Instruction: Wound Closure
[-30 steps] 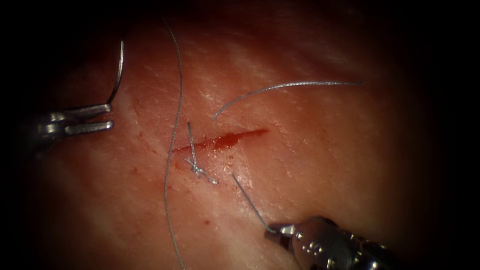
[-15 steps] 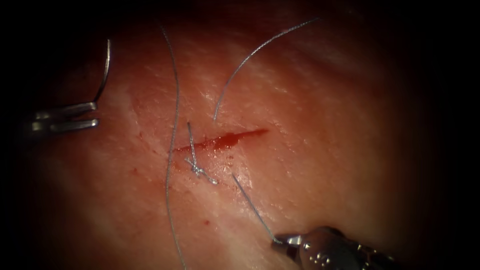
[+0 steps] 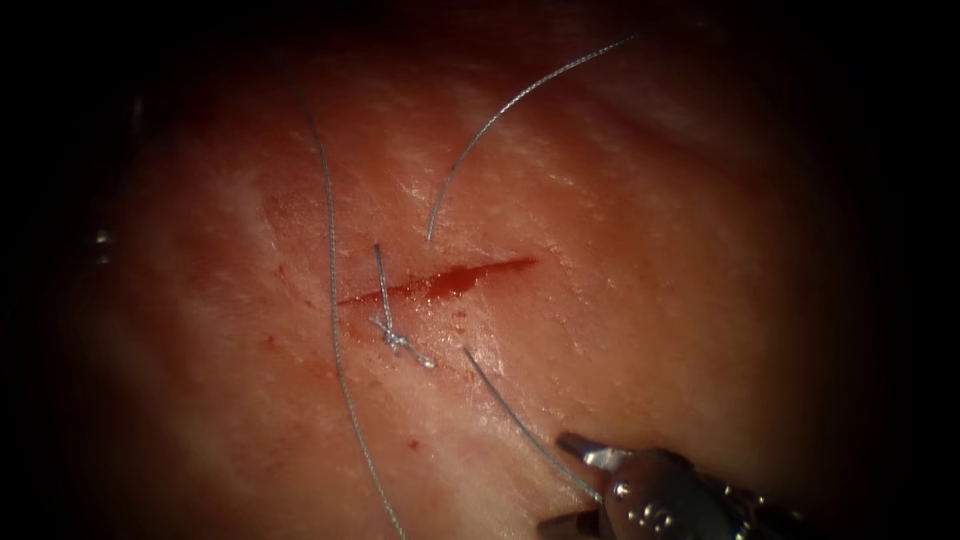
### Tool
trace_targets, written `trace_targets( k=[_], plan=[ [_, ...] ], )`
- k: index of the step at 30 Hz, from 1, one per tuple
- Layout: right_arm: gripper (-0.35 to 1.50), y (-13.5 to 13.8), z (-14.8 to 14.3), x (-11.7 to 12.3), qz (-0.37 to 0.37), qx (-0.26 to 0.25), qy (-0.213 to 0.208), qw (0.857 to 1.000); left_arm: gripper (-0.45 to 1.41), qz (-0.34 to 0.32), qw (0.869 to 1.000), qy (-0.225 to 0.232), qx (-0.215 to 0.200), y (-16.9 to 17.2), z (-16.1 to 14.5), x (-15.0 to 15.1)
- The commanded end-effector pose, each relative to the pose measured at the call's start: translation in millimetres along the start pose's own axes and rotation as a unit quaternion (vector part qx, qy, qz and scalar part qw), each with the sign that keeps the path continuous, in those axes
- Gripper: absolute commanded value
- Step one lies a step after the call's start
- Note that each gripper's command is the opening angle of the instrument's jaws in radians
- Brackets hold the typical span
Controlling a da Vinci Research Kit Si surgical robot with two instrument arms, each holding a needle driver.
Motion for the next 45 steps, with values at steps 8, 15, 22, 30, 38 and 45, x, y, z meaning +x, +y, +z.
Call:
trace_targets(
  k=[8, 15, 22, 30, 38, 45],
  plan=[
    [1.45, 0.2, -0.4, 0.7, 0.004, -0.016, 0.016, 1.0, -0.45, 0.007, 0.999, -0.006, 0.034, -2.6, -3.4, -0.6],
    [1.32, 2.1, 0.4, 2.5, 0.019, -0.074, 0.026, 0.997, -0.45, 0.014, 0.999, -0.014, 0.044, -2.6, -3.4, -1.1],
    [0.17, 2.7, 1.3, 2.1, 0.024, -0.057, 0.003, 0.998, -0.45, 0.016, 0.999, -0.01, 0.042, -2.2, -3.0, -1.2],
    [-0.35, 1.7, -0.9, 0.4, 0.011, -0.028, -0.036, 0.999, -0.45, 0.016, 0.999, -0.006, 0.04, -2.1, -2.2, -1.6],
    [-0.35, 0.2, -2.6, -0.3, 0.006, -0.019, -0.043, 0.999, -0.45, 0.017, 0.999, -0.004, 0.04, -2.1, -2.0, -1.9],
    [-0.25, 0.0, -1.6, 0.4, 0.001, -0.016, -0.019, 1.0, -0.45, 0.018, 0.999, -0.004, 0.037, -1.7, -1.4, -1.9]
  ],
)
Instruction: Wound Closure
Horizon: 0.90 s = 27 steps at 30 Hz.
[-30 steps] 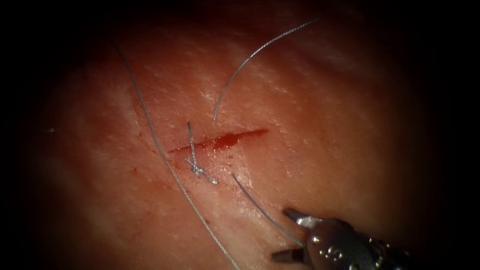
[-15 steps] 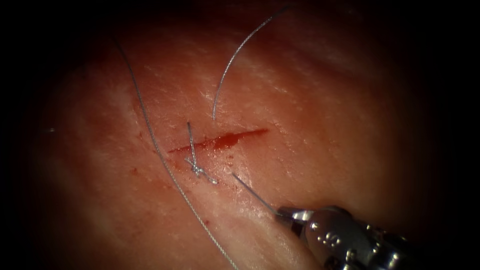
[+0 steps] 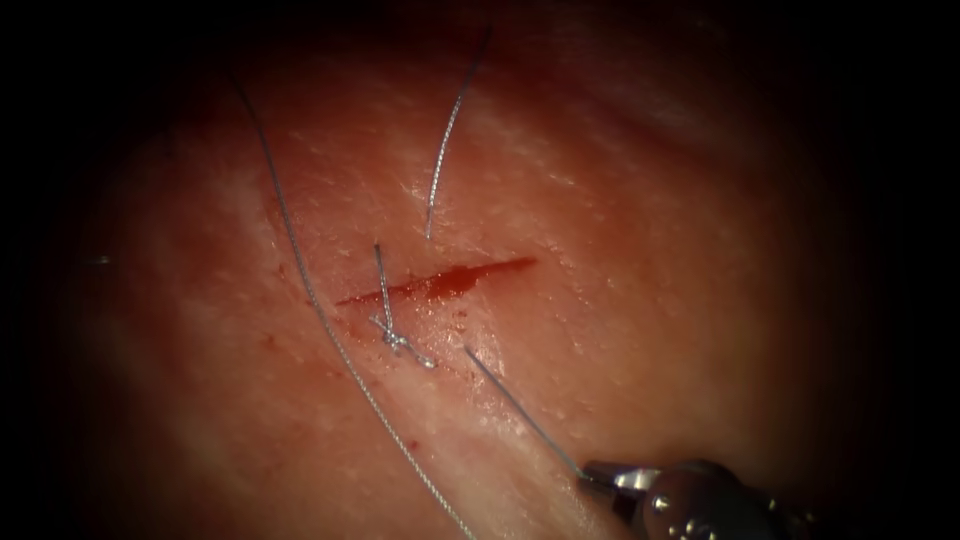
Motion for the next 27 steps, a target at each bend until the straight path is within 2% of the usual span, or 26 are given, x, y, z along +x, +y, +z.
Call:
trace_targets(
  k=[1, 2, 4, 8, 9, 10, 11, 13, 18, 20, 23, 24, 25, 26, 27],
  plan=[
    [0.41, 0.7, 1.3, 0.8, -0.014, -0.014, 0.024, 1.0, -0.45, 0.004, 1.0, 0.0, -0.001, 0.0, 0.6, -0.8],
    [0.93, 0.8, 1.4, 1.0, -0.014, -0.021, 0.033, 0.999, -0.45, 0.004, 1.0, 0.0, -0.002, 0.0, 0.7, -1.0],
    [1.38, 1.1, 1.2, 1.5, -0.01, -0.033, 0.052, 0.998, -0.45, -0.002, 1.0, -0.011, -0.01, 0.3, 0.9, -2.2],
    [1.45, 0.9, -0.1, 1.7, -0.008, -0.036, 0.066, 0.997, -0.45, -0.004, 0.999, -0.034, -0.005, 0.6, 1.3, -6.7],
    [1.45, 0.9, -0.1, 1.7, -0.008, -0.036, 0.066, 0.997, -0.45, -0.004, 0.999, -0.034, -0.005, 0.6, 1.3, -6.7],
    [1.45, 0.7, -0.8, 1.9, -0.006, -0.04, 0.073, 0.997, -0.45, 0.005, 0.999, -0.047, 0.005, 0.6, 1.4, -9.2],
    [1.45, 0.7, -0.8, 1.9, -0.006, -0.04, 0.073, 0.997, -0.45, 0.005, 0.999, -0.047, 0.005, 0.6, 1.4, -9.2],
    [1.43, 0.6, -1.6, 2.3, -0.004, -0.042, 0.082, 0.996, -0.45, 0.002, 0.998, -0.063, 0.019, 1.0, 1.9, -14.1],
    [1.41, 0.9, -2.7, 2.8, 0.001, -0.048, 0.096, 0.994, -0.45, -0.003, 0.996, -0.091, 0.02, 2.1, 2.5, -19.6],
    [1.4, 1.1, -3.3, 3.0, 0.002, -0.048, 0.103, 0.994, -0.45, -0.005, 0.995, -0.1, 0.015, 2.3, 2.7, -21.1],
    [1.4, 1.1, -3.7, 3.1, 0.003, -0.048, 0.105, 0.993, -0.45, -0.023, 0.994, -0.106, 0.014, 2.1, 2.7, -21.7],
    [1.4, 1.1, -3.8, 3.1, 0.003, -0.047, 0.105, 0.993, -0.3, -0.041, 0.993, -0.11, 0.015, 2.0, 2.6, -21.7],
    [1.4, 1.1, -3.8, 3.1, 0.003, -0.047, 0.105, 0.993, -0.3, -0.041, 0.993, -0.11, 0.015, 2.0, 2.6, -21.7],
    [1.4, 1.0, -4.0, 3.1, 0.002, -0.047, 0.105, 0.993, 0.17, -0.088, 0.99, -0.112, 0.019, 1.8, 2.4, -21.5],
    [1.4, 1.1, -4.0, 3.0, 0.002, -0.046, 0.105, 0.993, 0.34, -0.11, 0.987, -0.116, 0.02, 1.7, 2.3, -21.1]
  ],
)
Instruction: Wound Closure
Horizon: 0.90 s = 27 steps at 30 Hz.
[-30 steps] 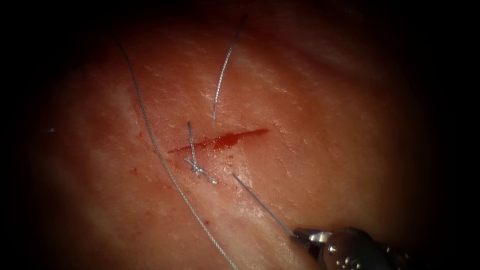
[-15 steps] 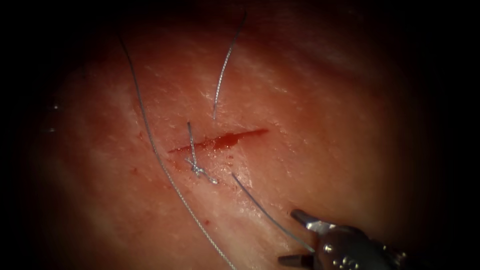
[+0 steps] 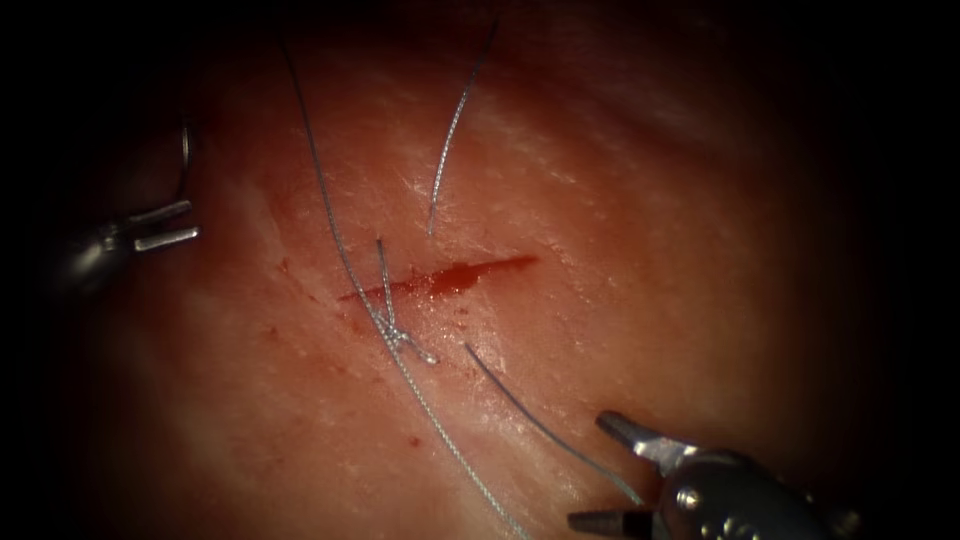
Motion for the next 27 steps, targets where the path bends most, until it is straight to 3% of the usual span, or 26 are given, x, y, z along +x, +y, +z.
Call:
trace_targets(
  k=[1, 2, 3, 5, 8, 12, 13, 15, 16, 18, 23, 27],
  plan=[
    [1.4, 0.4, 0.7, 0.3, -0.002, 0.0, 0.001, 1.0, 0.34, -0.001, 1.0, 0.002, 0.005, -0.2, 0.4, -0.3],
    [1.4, 0.5, 0.6, 0.2, -0.002, 0.0, 0.001, 1.0, 0.73, -0.025, 1.0, -0.01, 0.004, -0.3, 0.0, 0.5],
    [1.4, 0.5, 0.6, 0.2, -0.002, 0.0, 0.001, 1.0, 0.73, -0.025, 1.0, -0.01, 0.004, -0.3, 0.0, 0.5],
    [1.4, 0.5, 0.7, 0.1, -0.001, -0.001, 0.001, 1.0, 0.93, -0.046, 0.998, -0.033, 0.008, -0.2, -0.8, 1.7],
    [1.4, 0.6, 0.8, 0.1, -0.001, -0.002, 0.002, 1.0, 1.13, -0.056, 0.997, -0.057, 0.009, 0.2, -2.6, 5.1],
    [1.4, 0.6, 1.0, 0.0, -0.001, -0.002, 0.002, 1.0, 1.23, -0.074, 0.995, -0.071, 0.016, 1.1, -4.5, 10.6],
    [1.4, 0.6, 1.0, 0.0, -0.001, -0.002, 0.002, 1.0, 1.23, -0.074, 0.995, -0.071, 0.016, 1.1, -4.5, 10.6],
    [1.4, 0.5, 1.1, 0.0, -0.002, -0.003, 0.002, 1.0, 1.25, -0.061, 0.995, -0.079, 0.021, 2.2, -6.2, 14.4],
    [1.4, 0.5, 1.1, 0.0, -0.002, -0.003, 0.002, 1.0, 1.25, -0.061, 0.995, -0.079, 0.021, 2.2, -6.2, 14.4],
    [1.4, 0.4, 1.1, -0.1, -0.002, -0.003, 0.004, 1.0, 1.25, -0.045, 0.995, -0.086, 0.027, 3.5, -7.7, 17.2],
    [1.4, 0.5, 0.9, 0.0, -0.002, -0.002, 0.003, 1.0, 1.26, -0.033, 0.996, -0.086, 0.022, 5.4, -8.9, 19.8],
    [1.4, 1.0, 0.3, 0.8, 0.002, -0.003, 0.007, 1.0, 1.26, -0.033, 0.997, -0.066, -0.015, 7.1, -6.9, 19.8]
  ],
)
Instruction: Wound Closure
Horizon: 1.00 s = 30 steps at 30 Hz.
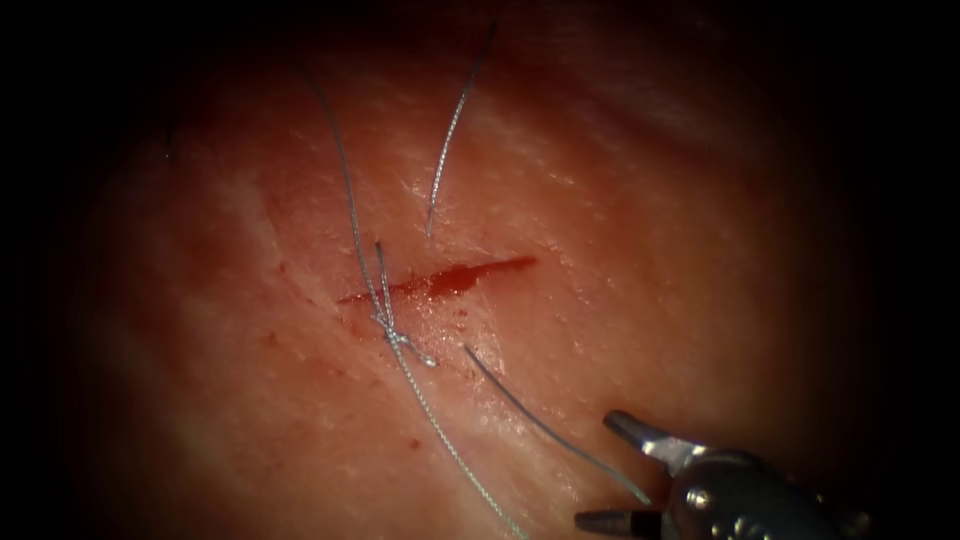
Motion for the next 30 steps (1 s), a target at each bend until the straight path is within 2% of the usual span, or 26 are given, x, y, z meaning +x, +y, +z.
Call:
trace_targets(
  k=[1, 4, 9, 17, 27, 30],
  plan=[
    [1.4, 1.1, -0.3, 1.5, 0.005, -0.006, 0.017, 1.0, 1.26, 0.003, 1.0, 0.007, -0.007, 0.3, 2.6, -0.9],
    [1.4, 1.5, -1.1, 2.2, 0.008, -0.004, 0.018, 1.0, 1.26, -0.001, 1.0, 0.011, -0.014, 1.0, 4.4, -1.4],
    [1.4, 2.4, -4.0, 3.9, 0.016, 0.001, 0.042, 0.999, 1.26, -0.012, 0.998, 0.032, -0.044, 2.8, 10.4, -2.9],
    [1.4, 1.9, -5.5, 5.4, 0.019, 0.016, 0.091, 0.996, 1.25, -0.01, 0.996, 0.063, -0.066, 3.6, 15.1, -3.6],
    [1.36, 2.5, -6.1, 4.6, 0.018, 0.016, 0.098, 0.995, 1.13, -0.004, 0.99, 0.087, -0.111, 6.4, 18.3, -3.6],
    [1.33, 3.5, -7.5, 3.5, 0.016, 0.018, 0.096, 0.995, 0.99, 0.008, 0.987, 0.064, -0.146, 9.6, 20.3, -3.9]
  ],
)
